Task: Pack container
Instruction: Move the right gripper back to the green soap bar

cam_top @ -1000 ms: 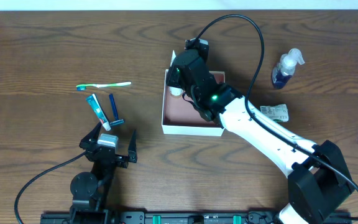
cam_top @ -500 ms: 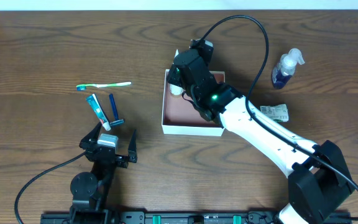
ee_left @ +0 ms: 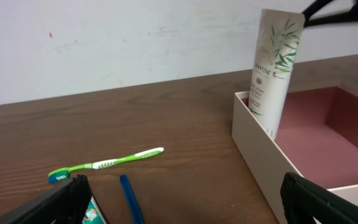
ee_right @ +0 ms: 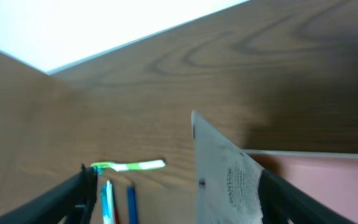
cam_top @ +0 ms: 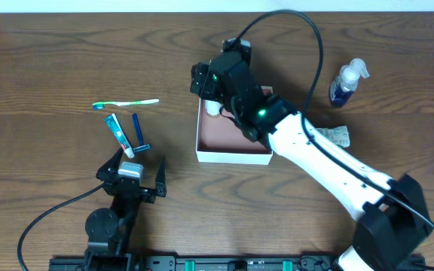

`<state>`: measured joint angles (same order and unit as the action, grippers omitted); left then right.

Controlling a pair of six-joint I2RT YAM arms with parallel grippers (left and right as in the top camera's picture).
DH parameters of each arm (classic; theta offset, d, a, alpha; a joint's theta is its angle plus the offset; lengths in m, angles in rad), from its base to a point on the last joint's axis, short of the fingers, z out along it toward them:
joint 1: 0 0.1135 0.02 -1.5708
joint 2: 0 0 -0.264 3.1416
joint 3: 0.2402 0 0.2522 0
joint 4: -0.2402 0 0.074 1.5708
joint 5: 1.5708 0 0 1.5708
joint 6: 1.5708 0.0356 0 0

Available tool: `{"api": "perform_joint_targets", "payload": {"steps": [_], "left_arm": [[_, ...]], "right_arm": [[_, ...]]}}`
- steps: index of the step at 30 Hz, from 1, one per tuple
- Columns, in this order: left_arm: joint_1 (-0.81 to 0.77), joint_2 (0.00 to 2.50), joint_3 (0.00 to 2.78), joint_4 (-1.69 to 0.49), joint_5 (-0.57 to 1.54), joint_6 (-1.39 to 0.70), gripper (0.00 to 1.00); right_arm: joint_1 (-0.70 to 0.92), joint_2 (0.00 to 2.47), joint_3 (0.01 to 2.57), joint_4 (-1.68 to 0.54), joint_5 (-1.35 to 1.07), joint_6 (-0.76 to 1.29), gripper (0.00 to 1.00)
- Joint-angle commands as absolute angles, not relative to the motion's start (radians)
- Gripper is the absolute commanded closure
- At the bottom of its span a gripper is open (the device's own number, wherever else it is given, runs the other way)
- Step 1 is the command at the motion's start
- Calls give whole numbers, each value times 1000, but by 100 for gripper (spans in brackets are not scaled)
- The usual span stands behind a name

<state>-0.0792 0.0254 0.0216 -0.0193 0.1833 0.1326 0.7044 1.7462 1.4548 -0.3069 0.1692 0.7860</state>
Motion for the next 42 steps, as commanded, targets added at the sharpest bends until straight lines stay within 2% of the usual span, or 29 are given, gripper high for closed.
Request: {"api": "perform_joint_targets", "payload": {"steps": [1,6,13,16,30,42], "left_arm": [[-74,26,4,-52,194,146,2],[-74,26,4,-52,194,146,2],[-74,26,4,-52,194,146,2],[-74,26,4,-52,194,146,2],[-74,26,4,-52,194,146,2],[-74,26,4,-52,194,146,2]], "right_arm": [[711,1632,1584,-426,238,626,14],[664,1524,1704,-785,315,590,3],[500,1459,1702,-1211,315,723,1],[425,1464,1651,-1284,310,772,1],[204,1464,1204,-1024,226,910,1],[86,1468,940,-700,156,920,1]]}}
